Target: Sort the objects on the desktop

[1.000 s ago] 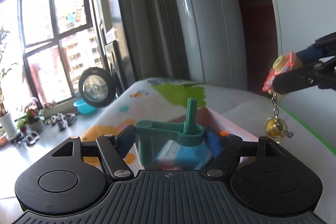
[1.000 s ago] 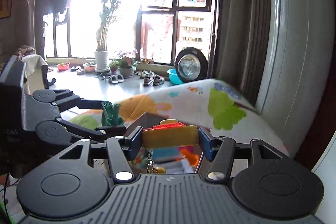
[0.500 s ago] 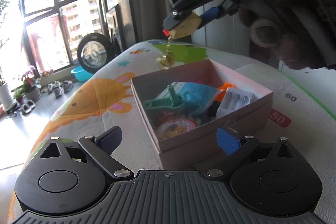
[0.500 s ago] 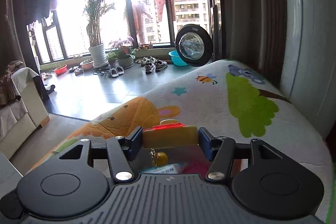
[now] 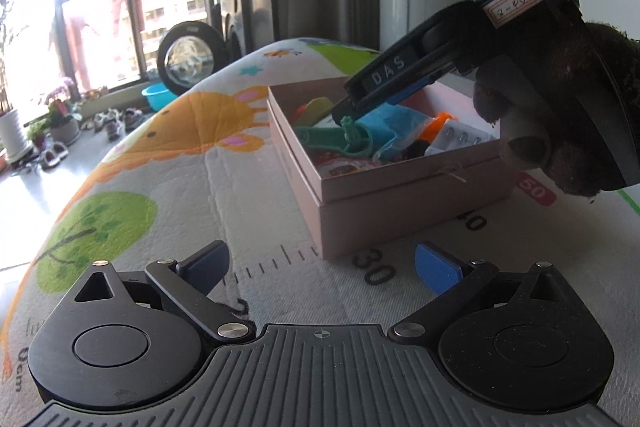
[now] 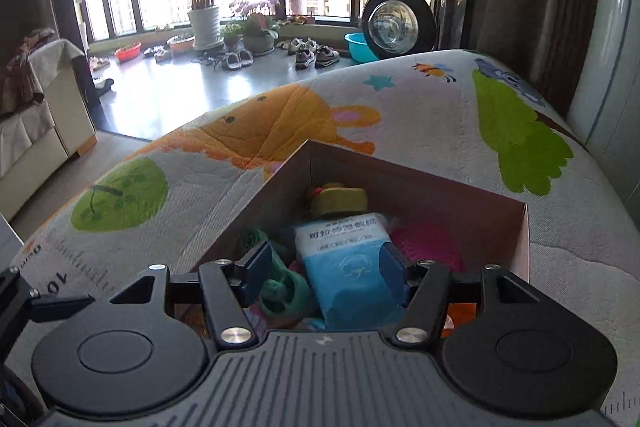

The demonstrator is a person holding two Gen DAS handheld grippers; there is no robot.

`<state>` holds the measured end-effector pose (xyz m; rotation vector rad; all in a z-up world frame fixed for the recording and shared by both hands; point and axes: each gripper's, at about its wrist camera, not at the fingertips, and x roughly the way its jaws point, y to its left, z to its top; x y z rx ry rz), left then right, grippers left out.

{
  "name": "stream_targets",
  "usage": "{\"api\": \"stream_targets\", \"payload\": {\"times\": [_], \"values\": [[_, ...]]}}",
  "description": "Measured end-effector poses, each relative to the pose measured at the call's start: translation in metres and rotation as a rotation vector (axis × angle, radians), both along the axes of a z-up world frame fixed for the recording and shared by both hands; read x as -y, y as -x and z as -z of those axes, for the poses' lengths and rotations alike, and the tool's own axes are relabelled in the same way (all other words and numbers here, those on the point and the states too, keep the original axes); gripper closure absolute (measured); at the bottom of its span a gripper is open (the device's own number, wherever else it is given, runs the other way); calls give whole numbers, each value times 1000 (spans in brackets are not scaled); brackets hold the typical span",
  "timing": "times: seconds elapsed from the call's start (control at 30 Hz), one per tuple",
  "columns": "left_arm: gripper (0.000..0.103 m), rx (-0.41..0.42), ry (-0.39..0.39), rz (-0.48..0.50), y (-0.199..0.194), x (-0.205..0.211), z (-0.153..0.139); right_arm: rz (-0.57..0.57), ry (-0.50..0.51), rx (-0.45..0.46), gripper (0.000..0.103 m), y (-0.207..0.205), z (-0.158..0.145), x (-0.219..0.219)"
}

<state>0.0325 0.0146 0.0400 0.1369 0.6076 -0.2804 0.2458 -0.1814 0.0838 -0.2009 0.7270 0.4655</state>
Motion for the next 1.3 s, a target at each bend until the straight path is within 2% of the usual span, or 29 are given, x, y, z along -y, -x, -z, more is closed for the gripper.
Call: {"api": "stream_targets", "payload": {"times": [0.17,0.3,0.37,0.43,0.53,0.63,0.83,1.0,1.07,1.1,1.23,1.3], "values": [[1,-28,-1,-24,12,-6,6,-22,54,-10,41,22,10,7],[0,-51,-6,-51,20,-7,11,5,126,65,37,46,10,19],[0,-50,-18,-71,23,-5,13,39,109,93,34,59,4,31],[0,-32,-42,-93,28,-2,14,58,40,125,23,80,-7,48],[0,-11,-84,-139,31,3,18,83,-54,160,1,117,-14,70],[0,-38,-81,-182,29,5,21,143,-101,135,0,147,0,85],[0,-81,-13,-257,29,7,28,222,-107,-48,0,165,53,89],[0,-76,-42,-289,22,20,32,246,31,19,0,158,63,74],[0,-65,-25,-294,19,21,35,274,65,36,0,149,68,72],[0,-69,-15,-298,18,20,36,286,65,39,0,145,69,74],[0,-81,26,-302,18,15,37,322,-44,-3,0,137,73,89],[0,-78,21,-303,18,16,37,316,-20,24,0,140,75,86]]}}
